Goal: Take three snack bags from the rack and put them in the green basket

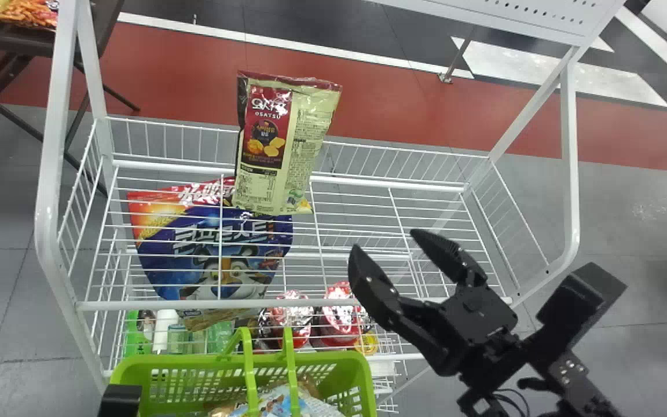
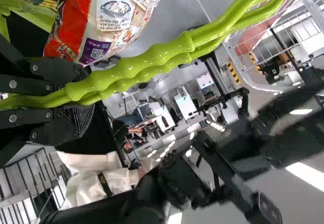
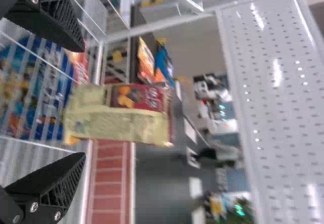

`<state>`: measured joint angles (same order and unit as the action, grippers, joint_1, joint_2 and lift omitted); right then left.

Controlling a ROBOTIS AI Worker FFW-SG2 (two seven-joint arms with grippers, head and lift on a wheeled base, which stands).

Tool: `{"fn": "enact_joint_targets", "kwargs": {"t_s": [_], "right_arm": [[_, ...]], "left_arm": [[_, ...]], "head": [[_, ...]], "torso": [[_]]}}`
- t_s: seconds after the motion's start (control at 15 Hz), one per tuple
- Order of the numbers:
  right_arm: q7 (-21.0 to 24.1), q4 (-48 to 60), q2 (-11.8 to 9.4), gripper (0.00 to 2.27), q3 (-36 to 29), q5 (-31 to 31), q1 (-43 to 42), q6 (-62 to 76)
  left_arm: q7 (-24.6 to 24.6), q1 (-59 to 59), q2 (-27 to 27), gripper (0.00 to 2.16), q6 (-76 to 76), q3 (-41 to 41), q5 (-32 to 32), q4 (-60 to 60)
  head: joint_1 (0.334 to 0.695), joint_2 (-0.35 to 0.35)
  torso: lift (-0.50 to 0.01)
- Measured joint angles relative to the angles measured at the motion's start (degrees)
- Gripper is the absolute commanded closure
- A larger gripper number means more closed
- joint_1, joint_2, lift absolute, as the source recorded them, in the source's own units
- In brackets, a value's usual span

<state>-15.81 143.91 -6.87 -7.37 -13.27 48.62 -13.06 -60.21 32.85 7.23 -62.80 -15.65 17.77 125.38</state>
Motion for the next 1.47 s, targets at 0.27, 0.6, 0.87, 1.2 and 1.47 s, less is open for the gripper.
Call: {"fn": "enact_joint_targets", "kwargs": {"t_s": [0.27,0.6,0.87,1.2,1.47], "right_arm": [[6.38,-5.47,-0.35,0.07,9.26,6.64,0.0,14.14],[6.05,-8.87,0.8,0.07,9.64,5.88,-1.32,15.99],[5.88,-8.39,0.73,0.06,9.05,5.4,-1.43,14.59],[5.63,-8.38,0.72,0.06,8.6,5.18,-1.73,14.24],[5.56,-8.38,0.65,0.06,8.43,5.1,-1.85,13.98]], "left_arm": [[-0.61,-0.07,0.25,1.4,-0.08,-0.34,-0.02,-0.22],[-1.11,-0.07,0.4,1.4,0.2,-0.5,0.06,-0.29],[-1.11,-0.15,0.33,1.4,0.26,-0.52,0.05,-0.36],[-1.12,-0.36,0.24,1.41,0.26,-0.52,0.07,-0.58],[-1.13,-0.73,0.18,1.4,0.25,-0.52,0.26,-1.03]], "head": [[0.695,-0.35],[0.695,-0.35],[0.695,-0.35],[0.695,-0.35],[0.695,-0.35]], "torso": [[-0.007],[-0.007],[-0.007],[-0.007],[-0.007]]}}
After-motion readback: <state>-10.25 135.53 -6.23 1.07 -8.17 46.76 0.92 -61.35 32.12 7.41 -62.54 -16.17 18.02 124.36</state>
